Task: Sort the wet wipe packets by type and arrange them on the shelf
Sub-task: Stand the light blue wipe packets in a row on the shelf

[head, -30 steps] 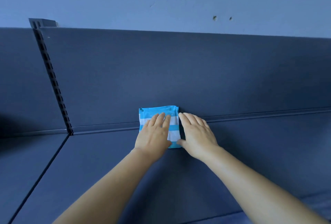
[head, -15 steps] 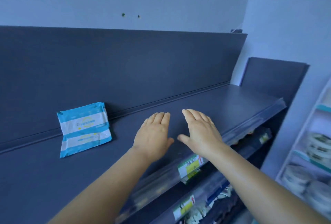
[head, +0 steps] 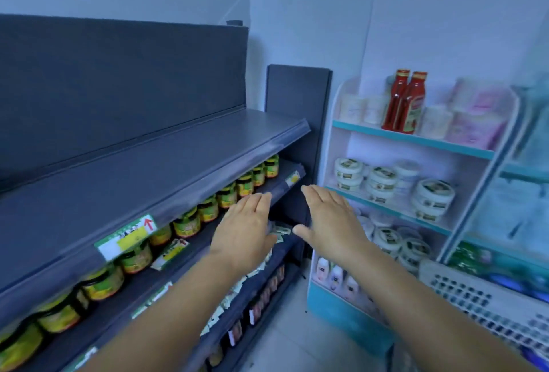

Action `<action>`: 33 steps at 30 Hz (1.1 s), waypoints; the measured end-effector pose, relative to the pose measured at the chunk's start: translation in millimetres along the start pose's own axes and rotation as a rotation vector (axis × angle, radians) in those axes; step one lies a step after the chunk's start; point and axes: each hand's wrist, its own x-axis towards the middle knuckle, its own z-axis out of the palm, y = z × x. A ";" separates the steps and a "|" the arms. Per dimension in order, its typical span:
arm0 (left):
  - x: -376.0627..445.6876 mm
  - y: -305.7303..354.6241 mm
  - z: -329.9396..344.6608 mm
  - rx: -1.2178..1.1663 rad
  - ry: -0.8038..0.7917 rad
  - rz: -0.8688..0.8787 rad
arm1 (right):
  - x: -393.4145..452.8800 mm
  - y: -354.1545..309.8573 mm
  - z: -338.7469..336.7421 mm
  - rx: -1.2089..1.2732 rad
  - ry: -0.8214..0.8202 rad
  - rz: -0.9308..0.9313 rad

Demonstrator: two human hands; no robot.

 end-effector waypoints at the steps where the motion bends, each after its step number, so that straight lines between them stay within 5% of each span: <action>1: 1.6 19.4 7.6 -0.017 -0.015 0.016 | -12.2 18.9 -1.6 -0.002 -0.008 0.022; 13: 24.4 214.5 97.3 -0.137 -0.199 0.215 | -129.6 200.4 9.3 -0.017 -0.076 0.335; 33: 118.8 326.3 291.5 -0.189 -0.554 0.504 | -157.0 375.0 112.8 0.028 -0.347 0.778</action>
